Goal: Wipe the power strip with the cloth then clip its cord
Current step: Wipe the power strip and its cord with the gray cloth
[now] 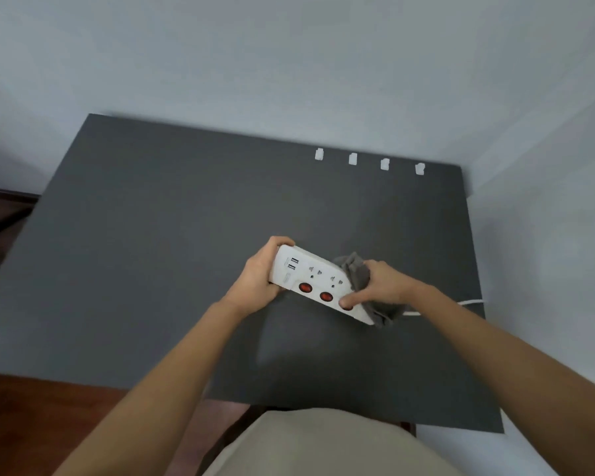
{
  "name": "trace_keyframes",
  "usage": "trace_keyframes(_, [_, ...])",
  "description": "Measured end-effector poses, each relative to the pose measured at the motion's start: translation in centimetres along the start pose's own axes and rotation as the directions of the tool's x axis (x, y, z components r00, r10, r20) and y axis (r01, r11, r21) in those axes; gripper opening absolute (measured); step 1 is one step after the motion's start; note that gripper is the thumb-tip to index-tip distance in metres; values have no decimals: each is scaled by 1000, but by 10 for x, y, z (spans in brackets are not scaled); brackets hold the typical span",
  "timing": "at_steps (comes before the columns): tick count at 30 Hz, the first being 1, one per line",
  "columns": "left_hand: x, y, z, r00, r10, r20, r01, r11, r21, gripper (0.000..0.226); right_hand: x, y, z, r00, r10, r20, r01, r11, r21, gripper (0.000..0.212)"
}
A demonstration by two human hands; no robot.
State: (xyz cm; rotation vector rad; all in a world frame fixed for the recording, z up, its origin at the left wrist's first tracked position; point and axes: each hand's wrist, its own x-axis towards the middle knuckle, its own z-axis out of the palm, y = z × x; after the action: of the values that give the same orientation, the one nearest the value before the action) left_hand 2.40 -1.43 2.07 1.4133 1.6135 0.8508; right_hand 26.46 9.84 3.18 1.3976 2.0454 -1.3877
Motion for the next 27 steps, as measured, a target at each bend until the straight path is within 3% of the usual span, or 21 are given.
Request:
trace_keyframes(2, [-1,6,-7,993,-34,113,37,999,-31,67,-8,0,-2,999,-35,-16,33,997,-73,61])
trace_keyframes(5, [-3,22,-16,961,-151,233,210,945,-252,72,-15,-2,-16,993,-84,-81,74,990,-124,69])
trace_keyframes(6, [0,29,-15,962,-187,201,242,924,-297,60,-15,-4,-23,991,-100,-88,88,988,-123,71])
trace_keyframes(8, [8,41,-11,971,-240,-8,227,928,-297,33,-17,-14,-31,988,-133,-85,123,987,-107,70])
trace_keyframes(11, [26,63,-1,948,-215,-237,151,953,-262,43,-30,-47,-27,958,-240,-158,238,971,-35,56])
trace_keyframes(13, [27,63,7,952,-192,-239,141,967,-213,44,-28,-78,-9,909,-365,-200,358,931,-72,51])
trace_keyframes(16, [21,56,11,946,-207,-249,145,958,-247,45,-26,-86,3,878,-431,-211,398,900,-180,44])
trace_keyframes(18, [17,51,0,923,-229,-310,158,959,-236,46,-36,-56,-4,915,-352,-194,316,928,-197,45])
trace_keyframes(20, [17,48,-10,905,-239,-353,164,960,-228,47,-53,-21,-7,946,-233,-223,192,963,-190,66])
trace_keyframes(22, [20,54,-9,912,-222,-344,159,966,-202,47,-55,-17,-3,933,-237,-272,200,967,-157,52])
trace_keyframes(24, [24,66,0,919,-208,-335,146,969,-201,47,-43,-51,1,856,-364,-367,296,927,-229,37])
trace_keyframes(27, [28,68,-7,875,-267,-404,151,943,-296,52,-33,-90,-3,703,-531,-473,343,836,-428,48])
